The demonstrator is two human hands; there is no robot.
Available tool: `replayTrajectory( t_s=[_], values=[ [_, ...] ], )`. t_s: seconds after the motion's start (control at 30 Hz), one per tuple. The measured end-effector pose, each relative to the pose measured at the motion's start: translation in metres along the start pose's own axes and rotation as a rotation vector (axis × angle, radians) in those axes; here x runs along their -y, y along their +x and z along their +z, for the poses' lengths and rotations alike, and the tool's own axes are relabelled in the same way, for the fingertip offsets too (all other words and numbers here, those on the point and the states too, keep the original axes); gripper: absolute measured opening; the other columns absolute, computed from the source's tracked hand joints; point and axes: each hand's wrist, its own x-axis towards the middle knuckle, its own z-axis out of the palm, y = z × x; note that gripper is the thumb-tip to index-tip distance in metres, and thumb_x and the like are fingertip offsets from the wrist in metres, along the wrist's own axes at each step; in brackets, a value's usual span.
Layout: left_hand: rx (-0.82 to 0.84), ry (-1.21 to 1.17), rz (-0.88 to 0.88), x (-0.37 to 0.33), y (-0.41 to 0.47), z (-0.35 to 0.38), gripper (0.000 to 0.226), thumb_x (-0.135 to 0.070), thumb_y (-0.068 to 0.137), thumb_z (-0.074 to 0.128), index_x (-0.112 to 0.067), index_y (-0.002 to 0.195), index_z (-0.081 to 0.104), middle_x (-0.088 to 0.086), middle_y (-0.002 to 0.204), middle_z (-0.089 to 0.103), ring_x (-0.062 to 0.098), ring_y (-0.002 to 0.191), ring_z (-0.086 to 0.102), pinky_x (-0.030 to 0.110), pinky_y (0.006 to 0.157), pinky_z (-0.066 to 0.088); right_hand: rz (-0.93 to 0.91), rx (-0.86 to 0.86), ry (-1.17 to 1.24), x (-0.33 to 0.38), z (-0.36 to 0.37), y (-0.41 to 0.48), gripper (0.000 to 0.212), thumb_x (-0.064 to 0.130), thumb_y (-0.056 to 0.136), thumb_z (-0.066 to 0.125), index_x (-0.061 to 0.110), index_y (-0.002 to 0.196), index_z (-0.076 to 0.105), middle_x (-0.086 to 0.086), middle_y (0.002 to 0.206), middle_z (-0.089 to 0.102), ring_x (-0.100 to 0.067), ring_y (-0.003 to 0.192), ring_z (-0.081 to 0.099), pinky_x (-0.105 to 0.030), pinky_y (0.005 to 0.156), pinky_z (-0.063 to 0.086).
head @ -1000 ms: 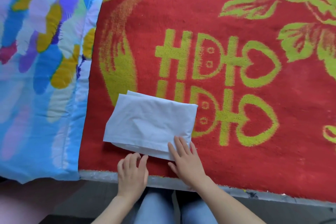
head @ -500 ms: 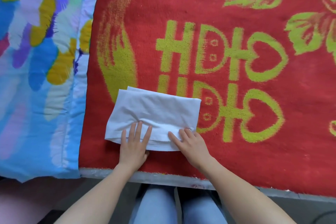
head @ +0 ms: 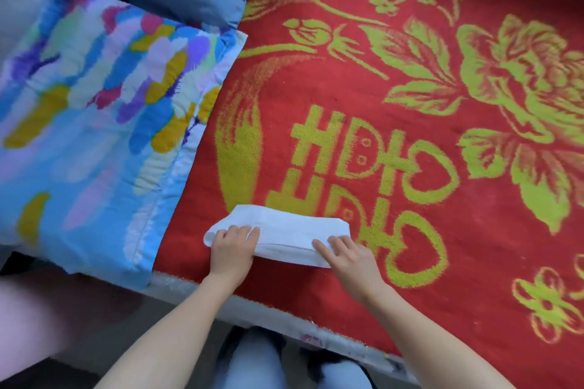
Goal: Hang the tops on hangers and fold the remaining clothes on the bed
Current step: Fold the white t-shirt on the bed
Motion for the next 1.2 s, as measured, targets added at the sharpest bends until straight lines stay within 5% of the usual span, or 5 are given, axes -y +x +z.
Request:
replayTrajectory(
  t_s=[0.27,0.47,0.7,0.87,1.2],
  values=[
    [-0.020,0.175,-0.464,-0.020,-0.145,-0.099,0.040,-0.004,0.047,0.042,-0.011,0.073,0.072,0.002,0.065,0.066,0.024,0.050,0.059,0.031,0.044,0.044,-0.463,-0.010,0.116,0.065,-0.064,0.027,0.043,0.007,0.065,0.035,0.024,0.102,0.046,0.005,0.071,0.057,-0.015,0.058,0.055,-0.021,0.038,0.024],
    [0.039,0.233,-0.983,-0.085,-0.317,-0.149,0.038,-0.011,0.058,0.031,-0.018,0.060,0.068,-0.004,0.055,0.060,0.020,0.050,0.058,0.025,0.052,0.046,-1.046,0.077,0.221,0.186,-0.077,0.018,0.066,0.017,0.047,0.063,0.023,0.110,0.047,0.004,0.078,0.059,-0.016,0.061,0.063,-0.018,0.035,0.038],
    [-0.021,0.162,-1.545,-0.169,-0.489,-0.185,0.043,-0.020,0.017,0.081,-0.020,0.058,0.069,-0.006,0.054,0.060,0.016,0.047,0.059,0.017,0.049,0.044,-1.469,0.001,0.250,0.352,-0.115,-0.067,0.048,0.016,0.060,0.037,0.023,0.106,0.048,0.000,0.082,0.049,-0.015,0.055,0.061,-0.014,0.029,0.033],
    [0.066,0.200,-1.666,-0.198,-0.590,-0.180,0.034,-0.018,0.049,0.033,-0.020,0.055,0.067,-0.004,0.050,0.056,0.018,0.044,0.056,0.021,0.044,0.043,-1.597,0.007,0.324,0.439,-0.131,-0.135,0.044,0.014,0.059,0.039,0.026,0.101,0.047,0.005,0.062,0.058,-0.013,0.049,0.056,-0.016,0.030,0.030],
    [-0.015,0.152,-1.727,-0.186,-0.794,-0.163,0.028,-0.008,0.028,0.065,-0.017,0.054,0.065,0.001,0.048,0.056,0.021,0.043,0.056,0.025,0.042,0.044,-1.620,0.199,0.181,0.608,-0.115,-0.257,0.046,0.019,0.061,0.035,0.025,0.105,0.046,0.006,0.065,0.060,-0.012,0.054,0.060,-0.014,0.030,0.031]
  ],
)
